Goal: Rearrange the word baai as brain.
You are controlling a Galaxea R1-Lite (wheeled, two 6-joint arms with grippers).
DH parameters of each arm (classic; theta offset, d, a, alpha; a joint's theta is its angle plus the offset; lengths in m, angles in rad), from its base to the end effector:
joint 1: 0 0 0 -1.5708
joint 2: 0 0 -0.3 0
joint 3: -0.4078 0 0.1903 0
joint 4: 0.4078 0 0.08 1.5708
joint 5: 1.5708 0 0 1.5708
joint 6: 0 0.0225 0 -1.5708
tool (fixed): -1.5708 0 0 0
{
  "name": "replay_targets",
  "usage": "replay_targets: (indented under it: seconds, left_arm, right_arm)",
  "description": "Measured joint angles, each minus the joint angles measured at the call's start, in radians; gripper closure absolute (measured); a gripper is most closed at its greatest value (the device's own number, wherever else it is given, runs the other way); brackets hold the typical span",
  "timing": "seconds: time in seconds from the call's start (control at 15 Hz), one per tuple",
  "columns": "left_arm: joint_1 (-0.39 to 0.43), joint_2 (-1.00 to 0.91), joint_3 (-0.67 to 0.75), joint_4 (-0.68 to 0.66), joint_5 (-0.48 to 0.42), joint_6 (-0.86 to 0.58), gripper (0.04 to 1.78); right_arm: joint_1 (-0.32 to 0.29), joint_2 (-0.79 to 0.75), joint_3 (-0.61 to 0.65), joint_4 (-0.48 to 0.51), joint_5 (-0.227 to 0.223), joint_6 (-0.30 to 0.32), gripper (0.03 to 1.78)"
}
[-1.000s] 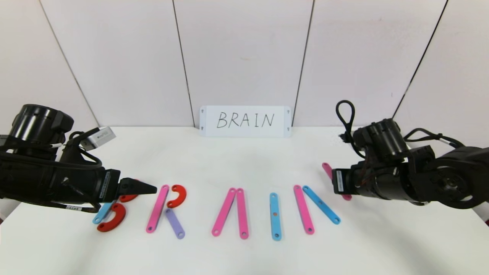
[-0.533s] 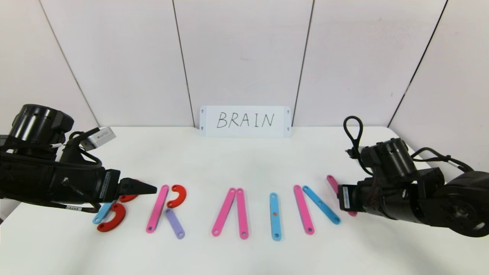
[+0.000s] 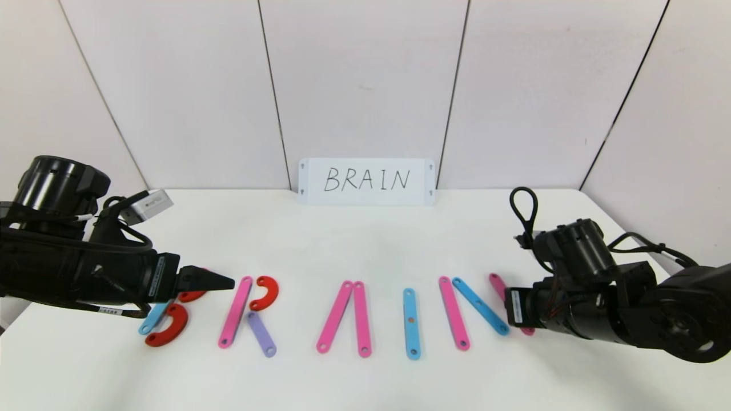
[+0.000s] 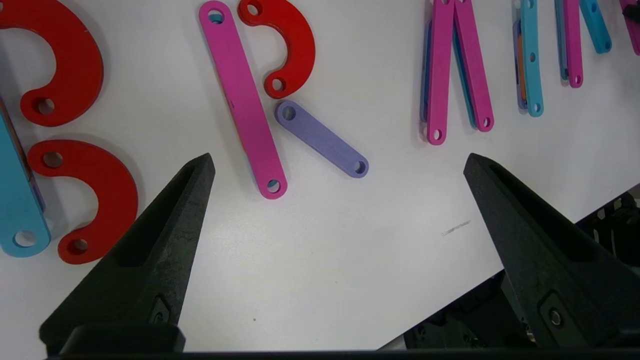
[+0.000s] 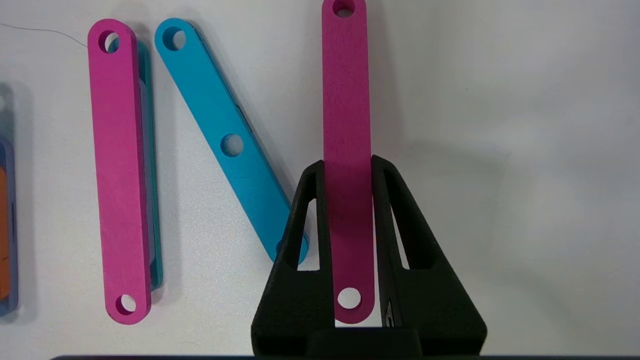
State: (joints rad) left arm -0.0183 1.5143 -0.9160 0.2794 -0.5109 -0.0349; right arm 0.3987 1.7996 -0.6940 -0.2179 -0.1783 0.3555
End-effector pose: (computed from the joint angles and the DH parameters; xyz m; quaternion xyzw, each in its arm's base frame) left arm 0.2333 -0.0153 0.1868 -0.1188 0.4161 -0.2295 0.8718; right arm 0.2581 0.1044 0.0907 0.0385 0.4227 0.0250 0.9051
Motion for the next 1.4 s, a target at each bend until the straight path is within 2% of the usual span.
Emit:
replay_targets:
  seconds: [0.67,0.87,1.07,1.27,1.4]
  left_arm:
    - [0.000,-0.004,0.000,0.000,0.000,-0.002,0.08]
    - [0.000,-0.004,0.000,0.000,0.000,-0.001,0.08]
    - [0.000,-0.006,0.000,0.001,0.000,-0.001,0.08]
    - [0.000,-0.006,0.000,0.001,0.000,-0.002,0.08]
    - [0.000,-0.006,0.000,0.001,0.000,-0.002,0.08]
  right_arm:
    - [0.001,0.029,-0.001,-0.022,0.000,0.023,1.54]
    - [0.003,0.033,0.009,-0.059,0.000,0.034,1.44]
    - [0.002,0.036,0.010,-0.060,0.000,0.035,1.12]
    - [0.001,0.036,0.010,-0.061,-0.001,0.035,0.59]
    - [0.000,0.030,0.010,-0.061,-0.002,0.035,0.32]
